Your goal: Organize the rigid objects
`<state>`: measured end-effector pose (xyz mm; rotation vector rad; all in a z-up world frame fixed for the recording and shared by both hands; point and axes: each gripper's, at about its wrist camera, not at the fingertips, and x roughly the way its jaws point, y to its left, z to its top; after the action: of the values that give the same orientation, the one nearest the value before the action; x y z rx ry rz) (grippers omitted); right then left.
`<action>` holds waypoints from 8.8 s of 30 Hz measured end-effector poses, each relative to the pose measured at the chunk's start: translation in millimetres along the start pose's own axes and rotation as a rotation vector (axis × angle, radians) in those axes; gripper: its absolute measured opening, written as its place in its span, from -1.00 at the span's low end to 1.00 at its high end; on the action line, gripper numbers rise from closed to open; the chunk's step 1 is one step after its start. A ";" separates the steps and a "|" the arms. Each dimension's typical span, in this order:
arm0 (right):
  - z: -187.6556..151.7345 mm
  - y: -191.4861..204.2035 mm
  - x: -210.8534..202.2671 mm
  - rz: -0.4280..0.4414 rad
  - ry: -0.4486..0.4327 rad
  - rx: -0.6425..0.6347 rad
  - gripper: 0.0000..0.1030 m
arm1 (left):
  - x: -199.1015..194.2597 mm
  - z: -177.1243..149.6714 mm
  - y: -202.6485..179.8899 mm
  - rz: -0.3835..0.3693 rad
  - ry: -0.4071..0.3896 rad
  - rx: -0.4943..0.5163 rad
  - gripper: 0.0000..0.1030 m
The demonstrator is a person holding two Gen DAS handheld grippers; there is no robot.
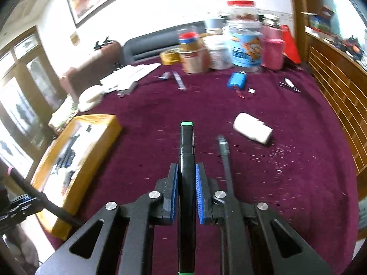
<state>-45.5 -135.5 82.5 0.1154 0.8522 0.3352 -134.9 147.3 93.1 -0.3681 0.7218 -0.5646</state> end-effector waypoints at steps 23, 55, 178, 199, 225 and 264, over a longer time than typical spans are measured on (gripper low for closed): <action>-16.1 206.6 44.7 0.466 0.181 -0.165 -0.74 | -128.8 -41.5 109.2 0.107 -0.123 -0.302 -0.76; -53.4 273.4 79.8 0.330 0.102 -0.391 -0.24 | -95.0 -17.2 109.8 0.587 -0.068 -0.174 0.29; 22.0 -147.8 65.7 -0.095 -0.045 0.214 -0.42 | 127.8 47.4 -55.3 0.167 0.099 0.137 -0.88; 26.8 -22.3 45.8 0.064 -0.026 0.051 -0.42 | -71.3 -25.1 135.6 0.548 -0.075 -0.292 -0.87; -53.4 242.7 93.5 0.253 0.230 -0.459 -0.40 | -105.6 -35.1 153.3 0.482 -0.186 -0.336 0.06; -56.3 227.9 31.3 0.054 -0.108 -0.533 0.31 | -86.3 10.6 41.0 0.865 -0.339 -0.164 1.00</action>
<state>-124.4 87.7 76.1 -0.3364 0.6309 0.5906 -165.8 232.8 124.4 -0.2591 0.5302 0.3706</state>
